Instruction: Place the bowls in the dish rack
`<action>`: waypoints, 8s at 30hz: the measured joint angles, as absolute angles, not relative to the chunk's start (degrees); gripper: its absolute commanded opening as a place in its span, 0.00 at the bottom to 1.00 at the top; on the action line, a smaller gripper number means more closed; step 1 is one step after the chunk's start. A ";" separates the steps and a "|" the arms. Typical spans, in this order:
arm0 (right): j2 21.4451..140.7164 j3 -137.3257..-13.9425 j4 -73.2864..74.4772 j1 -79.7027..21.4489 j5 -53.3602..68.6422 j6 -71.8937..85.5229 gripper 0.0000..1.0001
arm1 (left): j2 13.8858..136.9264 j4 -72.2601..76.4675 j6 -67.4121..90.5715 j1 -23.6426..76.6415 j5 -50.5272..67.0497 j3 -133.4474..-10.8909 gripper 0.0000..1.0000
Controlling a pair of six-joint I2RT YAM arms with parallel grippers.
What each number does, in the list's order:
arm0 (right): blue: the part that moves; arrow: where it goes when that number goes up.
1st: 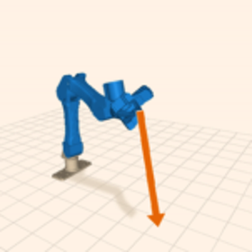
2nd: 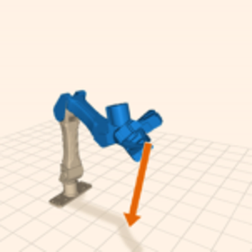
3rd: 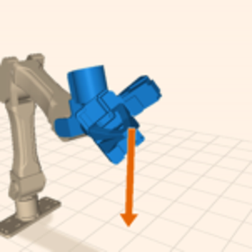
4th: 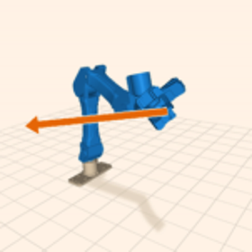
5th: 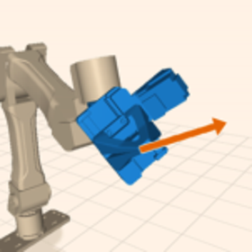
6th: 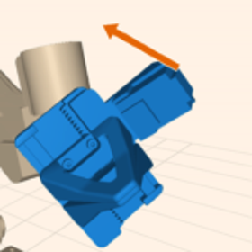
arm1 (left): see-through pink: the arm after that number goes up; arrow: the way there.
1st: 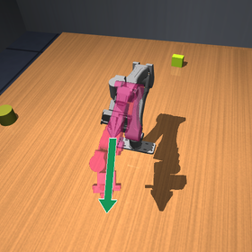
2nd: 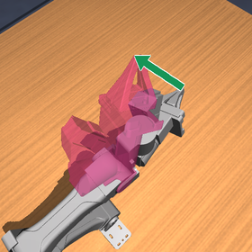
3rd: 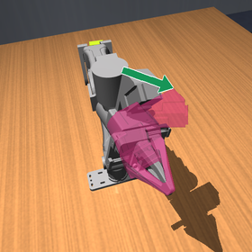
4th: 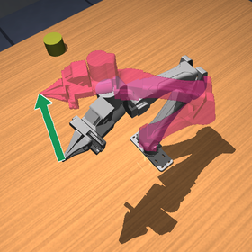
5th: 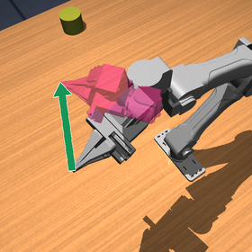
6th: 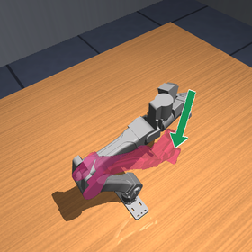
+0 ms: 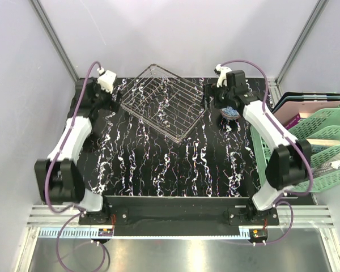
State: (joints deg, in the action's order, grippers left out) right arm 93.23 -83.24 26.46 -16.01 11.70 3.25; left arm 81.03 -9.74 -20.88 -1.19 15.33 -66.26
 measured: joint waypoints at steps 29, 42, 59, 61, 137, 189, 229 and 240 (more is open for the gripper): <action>111.37 -92.75 27.33 -22.39 -5.06 4.80 0.78 | 121.40 -8.21 -33.23 -1.19 18.79 -98.15 0.89; 116.99 -95.35 28.18 -23.64 -9.87 4.32 0.58 | 122.17 -11.22 -35.20 -1.17 24.45 -98.43 0.64; 118.98 -99.57 28.64 -23.64 -15.88 0.89 0.44 | 121.75 -12.84 -37.12 -1.26 27.22 -95.96 0.49; 119.50 -100.16 28.60 -23.64 -16.32 0.23 0.45 | 121.43 -13.80 -37.89 -1.37 27.35 -95.96 0.49; 112.84 -102.39 19.44 -20.47 -20.08 -7.84 0.82 | 96.09 -36.34 -30.72 5.06 36.12 -85.03 0.85; 100.01 -73.49 28.64 -2.59 17.30 -59.59 1.00 | 76.82 -28.49 -21.93 -10.83 26.79 -68.16 0.99; 114.45 -82.24 27.49 -0.56 19.62 -64.53 0.20 | 76.73 -27.31 -19.49 -13.67 25.82 -67.24 0.99; 107.57 -73.06 24.08 1.10 19.70 -65.67 0.07 | 76.73 -27.31 -19.42 -13.85 25.89 -67.24 0.99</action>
State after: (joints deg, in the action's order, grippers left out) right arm 107.57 -73.06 24.08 1.10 19.70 -65.67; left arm 76.73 -27.31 -19.42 -13.85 25.89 -67.24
